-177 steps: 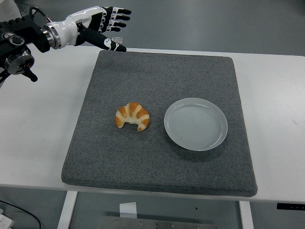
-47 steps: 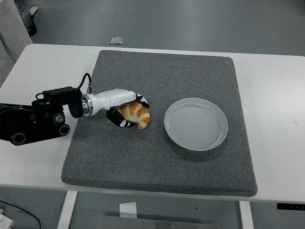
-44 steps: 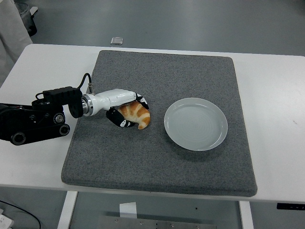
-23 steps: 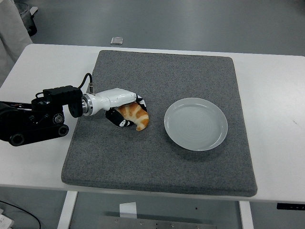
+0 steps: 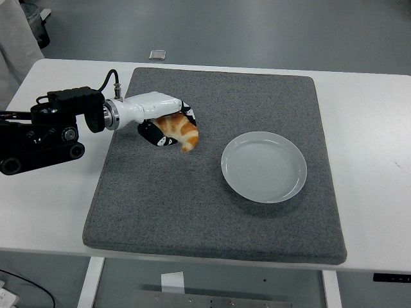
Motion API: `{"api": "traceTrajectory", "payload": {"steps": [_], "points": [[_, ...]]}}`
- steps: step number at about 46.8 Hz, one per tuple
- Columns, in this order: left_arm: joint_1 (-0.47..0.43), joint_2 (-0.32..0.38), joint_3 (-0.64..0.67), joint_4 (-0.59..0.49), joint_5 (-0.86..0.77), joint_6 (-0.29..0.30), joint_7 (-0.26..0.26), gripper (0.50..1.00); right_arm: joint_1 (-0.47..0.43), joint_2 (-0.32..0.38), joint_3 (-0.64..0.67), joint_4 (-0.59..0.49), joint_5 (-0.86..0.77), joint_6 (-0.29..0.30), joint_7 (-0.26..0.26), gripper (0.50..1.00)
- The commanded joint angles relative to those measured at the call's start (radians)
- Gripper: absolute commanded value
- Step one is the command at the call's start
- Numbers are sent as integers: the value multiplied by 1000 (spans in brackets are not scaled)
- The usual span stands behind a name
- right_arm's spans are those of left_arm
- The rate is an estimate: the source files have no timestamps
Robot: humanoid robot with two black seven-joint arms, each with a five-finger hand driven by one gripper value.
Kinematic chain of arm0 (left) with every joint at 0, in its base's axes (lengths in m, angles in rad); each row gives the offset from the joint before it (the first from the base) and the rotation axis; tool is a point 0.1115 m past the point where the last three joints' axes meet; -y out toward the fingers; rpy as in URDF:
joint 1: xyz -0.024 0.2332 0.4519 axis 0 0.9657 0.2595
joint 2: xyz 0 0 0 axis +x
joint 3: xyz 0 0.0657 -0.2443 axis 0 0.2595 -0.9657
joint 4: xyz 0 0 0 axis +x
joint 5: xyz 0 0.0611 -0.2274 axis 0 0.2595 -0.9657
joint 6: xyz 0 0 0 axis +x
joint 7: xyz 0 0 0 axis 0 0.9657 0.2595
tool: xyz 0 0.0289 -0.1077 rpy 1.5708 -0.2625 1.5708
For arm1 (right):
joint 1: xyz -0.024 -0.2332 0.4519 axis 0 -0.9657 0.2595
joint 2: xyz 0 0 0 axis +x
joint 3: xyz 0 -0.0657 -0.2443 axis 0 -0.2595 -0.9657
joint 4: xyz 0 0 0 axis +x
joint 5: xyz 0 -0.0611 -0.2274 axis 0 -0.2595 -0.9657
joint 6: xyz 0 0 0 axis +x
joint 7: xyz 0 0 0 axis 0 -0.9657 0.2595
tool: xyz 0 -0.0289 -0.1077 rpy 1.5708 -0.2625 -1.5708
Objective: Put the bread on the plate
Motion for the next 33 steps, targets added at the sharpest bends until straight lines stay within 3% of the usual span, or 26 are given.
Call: {"api": "traceTrajectory", "payload": {"steps": [1,13,33], "points": [[-25,6,-28,0,-7,-28,-1,500,0,0,0,0,0,0,0,932],[-64,1,-114,0,-14,-121,-1,500,0,0,0,0,0,0,0,932],[-107,-13,-126,5,-30,-153,-1,500,0,0,0,0,0,0,0,932]]}}
